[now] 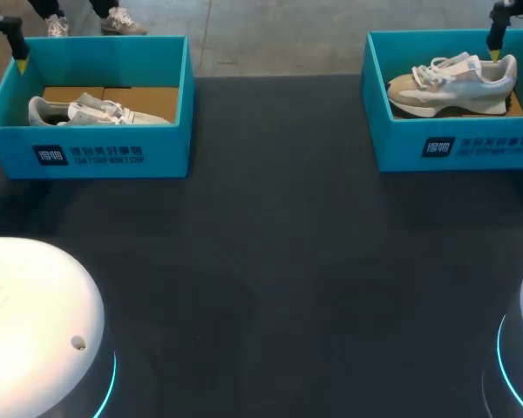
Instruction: Take the shoe out of the shoebox, open the shoe tongue, remove and reinsert the insole, then place the shoe into the shoebox
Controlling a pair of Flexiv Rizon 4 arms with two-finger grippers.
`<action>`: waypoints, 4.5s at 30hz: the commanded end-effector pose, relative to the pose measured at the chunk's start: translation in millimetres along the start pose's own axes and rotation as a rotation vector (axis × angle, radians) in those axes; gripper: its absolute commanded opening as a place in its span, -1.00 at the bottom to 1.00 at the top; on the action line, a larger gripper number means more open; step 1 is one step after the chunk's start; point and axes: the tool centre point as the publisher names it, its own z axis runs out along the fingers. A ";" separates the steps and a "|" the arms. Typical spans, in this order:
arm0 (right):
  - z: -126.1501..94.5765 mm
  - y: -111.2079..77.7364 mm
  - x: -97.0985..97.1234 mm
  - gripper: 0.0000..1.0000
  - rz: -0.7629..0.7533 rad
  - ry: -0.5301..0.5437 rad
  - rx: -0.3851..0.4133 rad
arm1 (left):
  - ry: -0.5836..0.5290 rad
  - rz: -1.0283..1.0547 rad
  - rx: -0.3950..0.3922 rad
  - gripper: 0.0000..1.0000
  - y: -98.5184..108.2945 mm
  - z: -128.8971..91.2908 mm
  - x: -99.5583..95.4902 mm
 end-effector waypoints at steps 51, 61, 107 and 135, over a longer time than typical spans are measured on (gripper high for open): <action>62.7 80.1 -25.5 1.00 0.073 -0.089 -0.066 | 0.001 0.001 -0.002 1.00 -0.9 -0.3 0.2; 62.7 80.1 -25.5 1.00 0.073 -0.089 -0.066 | 0.001 0.001 -0.002 1.00 -0.9 -0.3 0.2; 137.6 123.5 -64.5 0.95 0.075 -0.258 -0.064 | 0.001 0.001 -0.002 1.00 -0.9 -0.3 0.2; 136.2 130.9 -79.1 0.77 0.069 -0.256 -0.053 | 0.001 0.001 -0.002 1.00 -0.9 -0.3 0.2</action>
